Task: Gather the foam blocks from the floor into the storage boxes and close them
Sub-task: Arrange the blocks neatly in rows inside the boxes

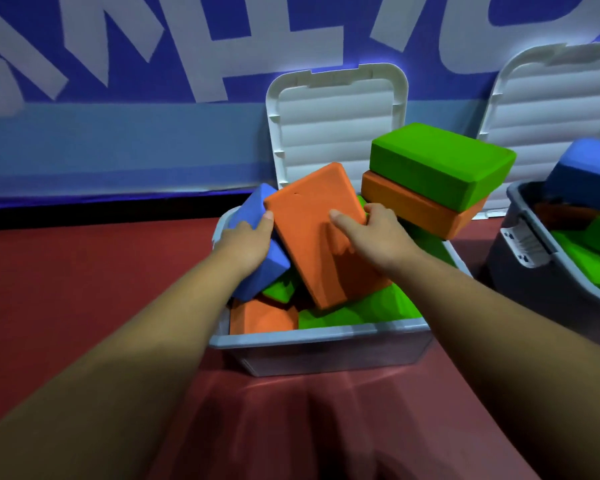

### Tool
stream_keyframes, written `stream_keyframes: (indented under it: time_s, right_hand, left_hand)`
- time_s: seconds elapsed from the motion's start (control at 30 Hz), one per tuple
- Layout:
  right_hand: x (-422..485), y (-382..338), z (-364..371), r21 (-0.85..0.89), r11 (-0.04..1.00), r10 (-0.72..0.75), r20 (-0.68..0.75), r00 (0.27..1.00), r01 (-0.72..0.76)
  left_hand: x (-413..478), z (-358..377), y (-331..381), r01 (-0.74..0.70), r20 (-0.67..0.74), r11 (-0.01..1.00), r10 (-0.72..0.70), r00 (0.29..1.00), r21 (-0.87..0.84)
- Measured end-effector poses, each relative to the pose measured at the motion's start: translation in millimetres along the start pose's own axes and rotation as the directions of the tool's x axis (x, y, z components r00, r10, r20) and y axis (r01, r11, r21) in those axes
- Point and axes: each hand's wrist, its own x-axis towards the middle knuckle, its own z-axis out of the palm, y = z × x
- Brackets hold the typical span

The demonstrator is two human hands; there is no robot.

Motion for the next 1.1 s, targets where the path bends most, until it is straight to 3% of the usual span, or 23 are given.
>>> stream_keyframes:
  time_s: [0.23, 0.4, 0.57, 0.67, 0.73, 0.83, 0.93, 1.0, 1.1]
  right_hand:
    - [-5.7, 17.7, -9.5, -0.139, 0.989, -0.048, 0.066, 0.997, 0.057]
    - [-10.8, 10.9, -13.8, -0.126, 0.988, -0.082, 0.056, 0.995, 0.088]
    - [-19.5, -2.1, -18.0, 0.262, 0.965, 0.018, -0.051, 0.999, -0.004]
    - [-14.4, -5.0, -19.6, 0.406, 0.912, 0.115, -0.094, 0.989, -0.067]
    - [-10.5, -4.1, -21.3, 0.510, 0.852, 0.171, -0.050, 0.984, -0.122]
    - [-13.0, -6.5, -23.2, 0.670, 0.729, 0.180, 0.015, 0.984, -0.143]
    - [-14.3, -8.2, -22.5, 0.814, 0.562, 0.177, 0.057, 0.983, -0.149]
    - [-14.7, -13.7, -21.2, 0.868, 0.460, 0.166, 0.120, 0.979, -0.185]
    - [-18.2, -29.9, -17.8, 0.903, 0.351, 0.158, 0.203, 0.966, -0.247]
  left_hand:
    - [-7.1, 3.7, -36.5, 0.019, 0.106, 0.998, -0.025, 0.994, 0.063]
    - [-14.2, 11.7, -43.2, -0.146, 0.088, 0.966, 0.130, 0.988, 0.214]
    - [-16.4, 16.4, -44.3, -0.304, -0.029, 0.890, 0.334, 0.942, 0.340]
    - [-21.3, 22.3, -40.0, -0.305, -0.070, 0.880, 0.352, 0.933, 0.363]
    - [-25.6, 24.1, -33.3, -0.307, -0.107, 0.889, 0.361, 0.926, 0.341]
    - [-30.7, 8.6, -18.6, -0.287, -0.238, 0.938, 0.329, 0.914, 0.197]
    - [-28.0, -23.9, -6.6, -0.205, -0.420, 0.976, 0.157, 0.894, -0.073]
    - [-22.3, -45.3, -5.3, -0.194, -0.479, 0.914, 0.000, 0.878, -0.356]
    - [-16.1, -64.3, -9.5, -0.228, -0.439, 0.695, -0.139, 0.888, -0.682]
